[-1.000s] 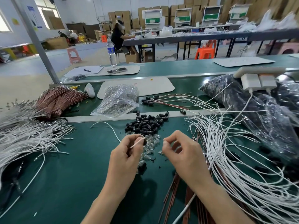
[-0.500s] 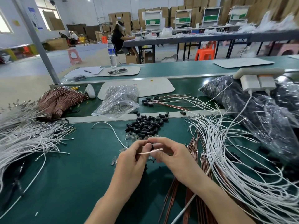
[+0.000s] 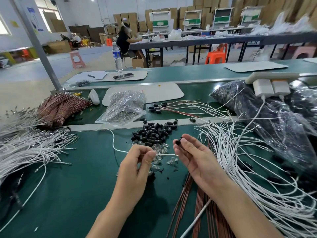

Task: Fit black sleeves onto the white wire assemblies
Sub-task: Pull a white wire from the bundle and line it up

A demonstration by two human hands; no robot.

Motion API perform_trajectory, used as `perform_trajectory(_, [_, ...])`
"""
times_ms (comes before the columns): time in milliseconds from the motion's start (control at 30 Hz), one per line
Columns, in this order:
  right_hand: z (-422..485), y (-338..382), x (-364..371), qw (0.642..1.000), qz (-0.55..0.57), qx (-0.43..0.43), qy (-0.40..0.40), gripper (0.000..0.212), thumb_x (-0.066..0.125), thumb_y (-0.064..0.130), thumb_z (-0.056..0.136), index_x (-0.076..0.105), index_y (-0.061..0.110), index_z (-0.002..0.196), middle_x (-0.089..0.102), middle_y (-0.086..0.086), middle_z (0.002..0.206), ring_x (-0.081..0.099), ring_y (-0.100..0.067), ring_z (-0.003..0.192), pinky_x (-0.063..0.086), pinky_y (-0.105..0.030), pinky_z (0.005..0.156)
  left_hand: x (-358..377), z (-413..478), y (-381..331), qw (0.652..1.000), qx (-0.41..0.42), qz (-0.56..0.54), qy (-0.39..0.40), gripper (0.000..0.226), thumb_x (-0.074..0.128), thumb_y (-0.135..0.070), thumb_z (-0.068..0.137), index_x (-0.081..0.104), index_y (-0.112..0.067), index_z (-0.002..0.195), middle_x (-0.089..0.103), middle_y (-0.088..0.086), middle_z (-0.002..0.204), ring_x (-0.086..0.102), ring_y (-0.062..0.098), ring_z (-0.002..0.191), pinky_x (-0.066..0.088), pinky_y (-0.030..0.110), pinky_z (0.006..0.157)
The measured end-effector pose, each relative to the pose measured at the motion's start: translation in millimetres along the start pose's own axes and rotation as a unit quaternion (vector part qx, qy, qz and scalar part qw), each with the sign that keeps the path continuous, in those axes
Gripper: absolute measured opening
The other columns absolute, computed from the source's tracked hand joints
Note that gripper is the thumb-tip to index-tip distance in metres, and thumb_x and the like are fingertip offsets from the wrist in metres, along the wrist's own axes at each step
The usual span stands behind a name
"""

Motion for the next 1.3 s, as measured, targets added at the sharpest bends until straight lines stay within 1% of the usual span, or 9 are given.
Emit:
perform_trajectory(133, [-1, -3, 1, 0.999, 0.038, 0.032, 0.004, 0.028, 0.069, 0.001, 0.080, 0.062, 0.002, 0.107, 0.074, -0.023, 0.099, 0.076, -0.025, 0.083, 0.063, -0.026, 0.067, -8, 0, 2, 0.998, -0.003, 0.012, -0.069, 0.018, 0.049, -0.054, 0.099, 0.059, -0.041, 0.091, 0.065, -0.004, 0.076, 0.058, 0.013, 0.060, 0.043, 0.015, 0.055])
perform_trajectory(333, [-3, -12, 5, 0.998, 0.033, 0.046, 0.013, 0.030, 0.073, 0.002, 0.080, 0.059, 0.006, 0.106, 0.074, -0.022, 0.101, 0.076, -0.027, 0.091, 0.061, -0.023, 0.068, -9, -2, 2, 0.996, 0.009, 0.028, -0.088, 0.021, 0.050, -0.061, 0.096, 0.060, -0.043, 0.093, 0.067, -0.010, 0.075, 0.061, 0.011, 0.058, 0.043, 0.013, 0.052])
perform_trajectory(433, [-5, -14, 7, 0.996, 0.059, 0.057, 0.021, 0.035, 0.071, 0.002, 0.081, 0.061, 0.004, 0.115, 0.074, -0.021, 0.103, 0.076, -0.026, 0.092, 0.061, -0.022, 0.067, -8, -2, 2, 0.995, 0.022, 0.044, -0.083, 0.021, 0.049, -0.062, 0.097, 0.059, -0.044, 0.094, 0.067, -0.013, 0.075, 0.062, 0.010, 0.059, 0.043, 0.012, 0.052])
perform_trajectory(600, [-5, -13, 8, 0.995, 0.077, 0.059, 0.021, 0.028, 0.069, -0.001, 0.082, 0.066, 0.001, 0.110, 0.074, -0.022, 0.107, 0.076, -0.026, 0.092, 0.062, -0.024, 0.067, -7, -2, 3, 0.995, 0.036, 0.060, -0.074, 0.018, 0.048, -0.062, 0.098, 0.058, -0.047, 0.096, 0.067, -0.011, 0.079, 0.063, 0.016, 0.059, 0.050, 0.029, 0.054])
perform_trajectory(767, [-5, -14, 12, 0.997, 0.048, 0.048, 0.044, 0.033, 0.066, -0.006, 0.081, 0.064, 0.000, 0.114, 0.072, -0.022, 0.118, 0.075, -0.027, 0.097, 0.061, -0.025, 0.073, -4, -1, 4, 0.998, 0.013, 0.043, -0.047, 0.025, 0.045, -0.061, 0.099, 0.059, -0.041, 0.092, 0.065, -0.006, 0.073, 0.060, 0.015, 0.058, 0.046, 0.018, 0.053])
perform_trajectory(967, [-8, -17, 17, 0.994, 0.054, 0.058, 0.077, 0.033, 0.065, -0.010, 0.080, 0.066, 0.000, 0.111, 0.069, -0.024, 0.122, 0.074, -0.028, 0.100, 0.061, -0.027, 0.075, -1, -2, 4, 0.999, -0.018, 0.014, -0.034, 0.019, 0.050, -0.043, 0.100, 0.059, -0.035, 0.086, 0.065, -0.006, 0.069, 0.056, 0.006, 0.054, 0.040, 0.011, 0.053])
perform_trajectory(1067, [-8, -16, 18, 0.994, 0.056, 0.059, 0.074, 0.030, 0.066, -0.010, 0.078, 0.069, 0.001, 0.106, 0.070, -0.024, 0.121, 0.075, -0.027, 0.094, 0.061, -0.027, 0.072, -1, -1, 4, 0.999, -0.028, 0.011, -0.030, 0.022, 0.048, -0.043, 0.101, 0.058, -0.033, 0.084, 0.064, -0.004, 0.067, 0.053, 0.006, 0.052, 0.040, 0.013, 0.053])
perform_trajectory(1200, [-8, -17, 17, 0.995, 0.056, 0.058, 0.066, 0.030, 0.067, -0.008, 0.078, 0.067, 0.001, 0.107, 0.072, -0.023, 0.116, 0.076, -0.026, 0.088, 0.061, -0.026, 0.070, 2, -1, 4, 1.000, -0.026, 0.001, -0.011, 0.023, 0.045, -0.041, 0.103, 0.056, -0.032, 0.084, 0.063, -0.003, 0.067, 0.057, 0.021, 0.057, 0.047, 0.029, 0.056])
perform_trajectory(1300, [-7, -19, 15, 0.995, 0.047, 0.061, 0.062, 0.031, 0.068, -0.005, 0.077, 0.066, 0.002, 0.107, 0.074, -0.020, 0.106, 0.075, -0.023, 0.083, 0.061, -0.024, 0.068, 1, -1, 4, 1.000, -0.013, 0.010, -0.014, 0.020, 0.046, -0.039, 0.102, 0.055, -0.035, 0.085, 0.062, -0.002, 0.068, 0.052, 0.010, 0.053, 0.043, 0.021, 0.053])
Point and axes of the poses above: each hand's wrist, its own z-axis towards the middle knuckle, its own x-axis out of the palm, y = z × x, the point moved 5 cm from there along z, towards the middle knuckle
